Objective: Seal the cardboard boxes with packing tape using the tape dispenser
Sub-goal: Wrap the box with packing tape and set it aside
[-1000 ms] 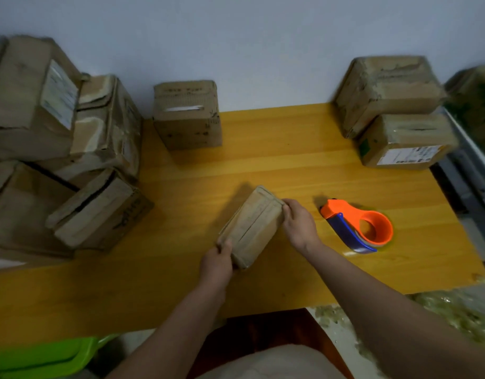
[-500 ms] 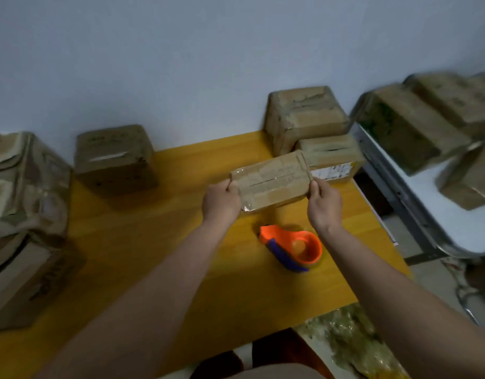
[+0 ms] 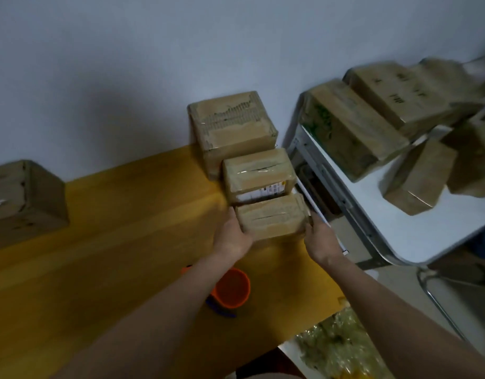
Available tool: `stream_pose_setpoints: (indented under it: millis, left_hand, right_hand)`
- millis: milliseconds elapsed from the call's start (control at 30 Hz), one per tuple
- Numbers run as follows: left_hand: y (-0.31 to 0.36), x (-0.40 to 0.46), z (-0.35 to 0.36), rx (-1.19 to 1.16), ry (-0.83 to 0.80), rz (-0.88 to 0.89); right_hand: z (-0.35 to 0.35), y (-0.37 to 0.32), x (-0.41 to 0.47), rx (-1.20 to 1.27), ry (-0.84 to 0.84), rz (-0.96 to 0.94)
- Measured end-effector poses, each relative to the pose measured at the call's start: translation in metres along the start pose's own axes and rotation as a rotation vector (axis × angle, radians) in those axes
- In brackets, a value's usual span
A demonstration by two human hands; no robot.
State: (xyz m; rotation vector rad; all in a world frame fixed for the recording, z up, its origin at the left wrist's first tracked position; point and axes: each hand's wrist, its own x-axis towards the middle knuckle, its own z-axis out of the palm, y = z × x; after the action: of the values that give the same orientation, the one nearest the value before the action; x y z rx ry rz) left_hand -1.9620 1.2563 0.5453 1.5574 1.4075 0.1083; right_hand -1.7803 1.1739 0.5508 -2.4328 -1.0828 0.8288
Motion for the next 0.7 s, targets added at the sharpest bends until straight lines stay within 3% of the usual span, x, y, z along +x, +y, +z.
stream_pose_setpoints:
  millis: [100,200,400,533,700]
  left_hand:
    - [-0.004,-0.011,0.001,0.261,0.102,0.277]
    - [-0.002,-0.007,0.001,0.573,0.097,0.462]
    - [0.014,0.021,0.007,0.651,0.189,0.497]
    - [0.001,0.024,-0.002,0.616,0.131,0.565]
    - [-0.062,0.008,-0.047,0.6,0.186,0.331]
  right_hand:
    - [-0.004,-0.003,0.002,-0.223,0.018,-0.319]
    - [0.002,-0.01,0.011,-0.605,-0.122,-0.574]
    - [-0.006,-0.028,0.04,-0.801,-0.12,-0.552]
    - [-0.01,-0.04,0.034,-0.896,-0.104,-0.546]
    - [0.011,-0.088,0.01,-0.961,-0.137,-0.595]
